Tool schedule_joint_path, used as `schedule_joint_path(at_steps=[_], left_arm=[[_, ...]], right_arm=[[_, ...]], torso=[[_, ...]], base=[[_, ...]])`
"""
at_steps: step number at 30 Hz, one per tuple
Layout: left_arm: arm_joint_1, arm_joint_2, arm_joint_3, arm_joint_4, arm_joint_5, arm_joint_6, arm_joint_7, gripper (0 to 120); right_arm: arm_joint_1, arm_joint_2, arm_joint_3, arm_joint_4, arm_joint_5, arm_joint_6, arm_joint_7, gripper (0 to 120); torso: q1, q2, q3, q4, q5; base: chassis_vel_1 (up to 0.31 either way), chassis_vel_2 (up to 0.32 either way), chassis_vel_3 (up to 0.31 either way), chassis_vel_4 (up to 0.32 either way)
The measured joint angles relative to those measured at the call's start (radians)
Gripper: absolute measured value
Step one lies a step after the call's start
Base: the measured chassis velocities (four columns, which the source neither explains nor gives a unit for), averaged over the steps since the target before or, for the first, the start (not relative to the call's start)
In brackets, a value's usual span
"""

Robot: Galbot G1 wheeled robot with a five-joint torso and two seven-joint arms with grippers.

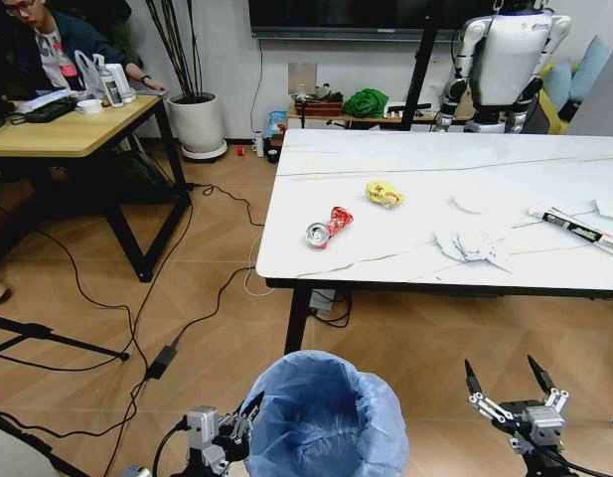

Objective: Pick up the trash bin and place the trash from the table into it.

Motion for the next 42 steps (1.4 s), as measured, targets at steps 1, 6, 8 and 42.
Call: schedule_joint_path(at_steps=[1, 6, 8, 42], left_arm=[[0.000, 0.000, 0.000, 0.000, 0.000, 0.000, 0.000, 0], [0.001, -0.001, 0.001, 0.001, 0.001, 0.000, 0.001, 0], [0.001, -0.001, 0.001, 0.001, 0.002, 0.000, 0.001, 0], [0.014, -0.007, 0.005, -0.002, -0.003, -0.002, -0.001, 0]], right_arm=[[0.000, 0.000, 0.000, 0.000, 0.000, 0.000, 0.000, 100], [0.000, 0.000, -0.001, -0.002, -0.001, 0.000, 0.000, 100], [-0.001, 0.000, -0.002, -0.002, -0.001, 0.000, 0.000, 100], [-0.006, 0.000, 0.000, 0.005, 0.004, 0.007, -0.001, 100]], torso=[[0.002, 0.004, 0.002, 0.0000, 0.0000], [0.011, 0.026, 0.016, 0.0000, 0.0000], [0.016, 0.038, 0.022, 0.0000, 0.0001], [0.079, 0.185, 0.105, 0.0000, 0.0000]], base=[[0.000, 0.000, 0.000, 0.000], [0.000, 0.000, 0.000, 0.000], [0.000, 0.000, 0.000, 0.000], [0.000, 0.000, 0.000, 0.000]])
